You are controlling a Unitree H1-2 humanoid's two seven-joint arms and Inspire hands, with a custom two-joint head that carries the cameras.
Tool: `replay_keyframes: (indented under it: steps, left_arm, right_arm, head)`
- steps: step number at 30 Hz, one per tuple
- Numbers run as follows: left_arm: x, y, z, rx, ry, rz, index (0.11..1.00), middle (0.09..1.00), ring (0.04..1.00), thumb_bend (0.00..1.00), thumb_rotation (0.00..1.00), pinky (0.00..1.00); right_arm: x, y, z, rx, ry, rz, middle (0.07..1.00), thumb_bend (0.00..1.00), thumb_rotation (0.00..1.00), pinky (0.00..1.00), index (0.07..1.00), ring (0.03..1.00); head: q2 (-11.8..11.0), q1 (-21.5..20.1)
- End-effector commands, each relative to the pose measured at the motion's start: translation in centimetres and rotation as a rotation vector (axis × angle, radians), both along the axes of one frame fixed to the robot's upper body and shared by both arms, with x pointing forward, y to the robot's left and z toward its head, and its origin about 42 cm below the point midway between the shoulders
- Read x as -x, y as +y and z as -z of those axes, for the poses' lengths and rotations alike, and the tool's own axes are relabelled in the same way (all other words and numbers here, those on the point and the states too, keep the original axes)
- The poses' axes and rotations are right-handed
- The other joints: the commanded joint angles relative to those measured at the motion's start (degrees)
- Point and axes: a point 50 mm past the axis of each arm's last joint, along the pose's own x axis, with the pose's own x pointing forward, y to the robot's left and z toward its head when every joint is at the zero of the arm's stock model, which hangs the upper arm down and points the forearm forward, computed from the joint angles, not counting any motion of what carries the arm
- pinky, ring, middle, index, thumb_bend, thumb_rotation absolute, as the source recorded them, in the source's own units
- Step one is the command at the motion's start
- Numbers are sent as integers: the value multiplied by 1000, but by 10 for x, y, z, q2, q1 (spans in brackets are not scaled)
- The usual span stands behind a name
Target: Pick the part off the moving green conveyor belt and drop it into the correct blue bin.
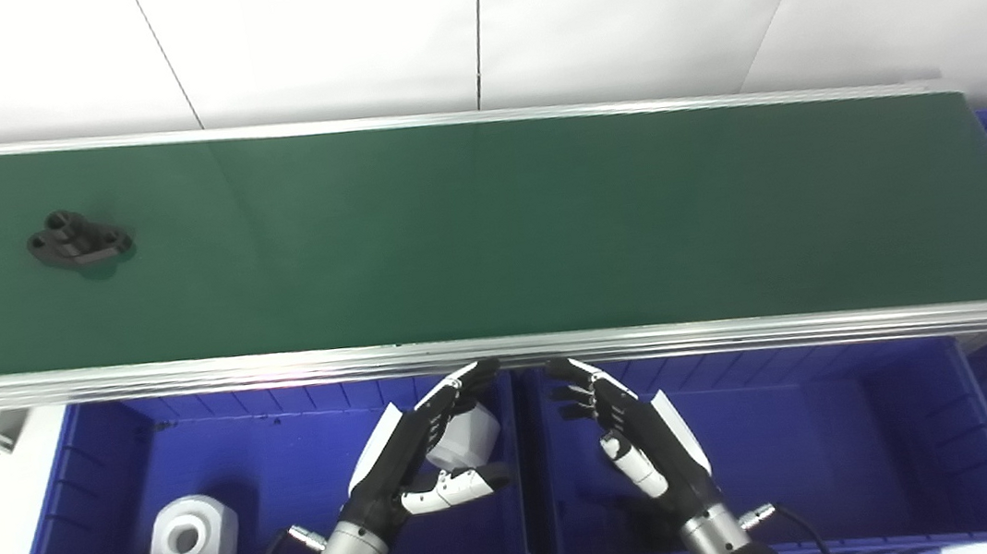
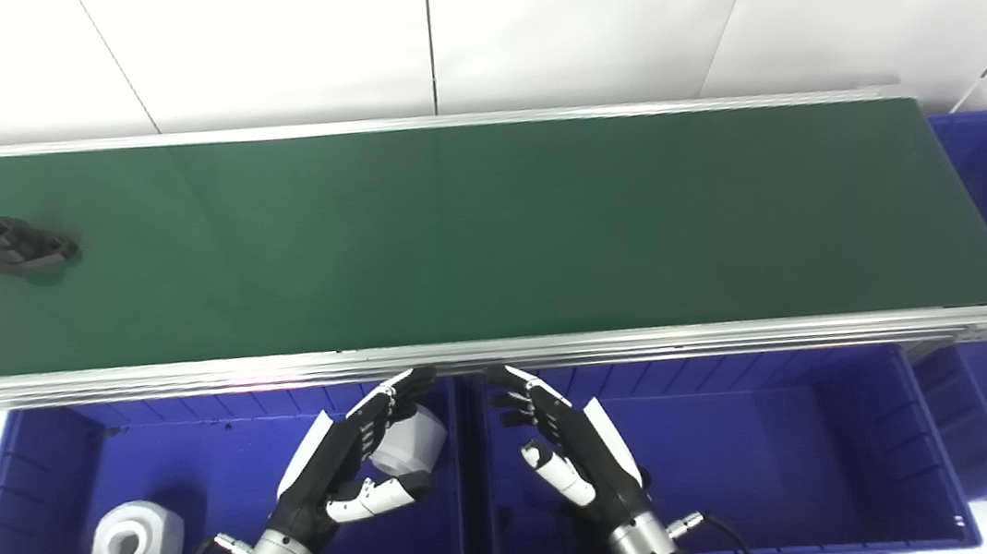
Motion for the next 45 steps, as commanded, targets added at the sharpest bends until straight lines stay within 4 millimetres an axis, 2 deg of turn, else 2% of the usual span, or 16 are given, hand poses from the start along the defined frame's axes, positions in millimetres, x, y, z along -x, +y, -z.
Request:
replay_keyframes:
  steps: [1, 43, 45]
  left_arm:
    - [-7, -2, -8, 21, -51, 12, 867, 894, 907, 760, 614, 900]
    - [-8, -1, -9, 28, -56, 9, 867, 891, 905, 749, 600, 904]
    - [-8, -1, -9, 27, -53, 9, 867, 893, 907, 756, 607, 907]
  right_arm:
    - [-4, 3, -8, -30, -74, -2, 876, 911, 984, 766, 857, 822]
    - [-4, 3, -9, -32, -78, 0, 881, 895, 984, 771, 863, 826]
    - [-3, 3, -9, -31, -75, 2, 881, 901, 985, 770, 862, 825]
  head:
    - [0, 1]
    - [1, -2]
    - [-7, -2]
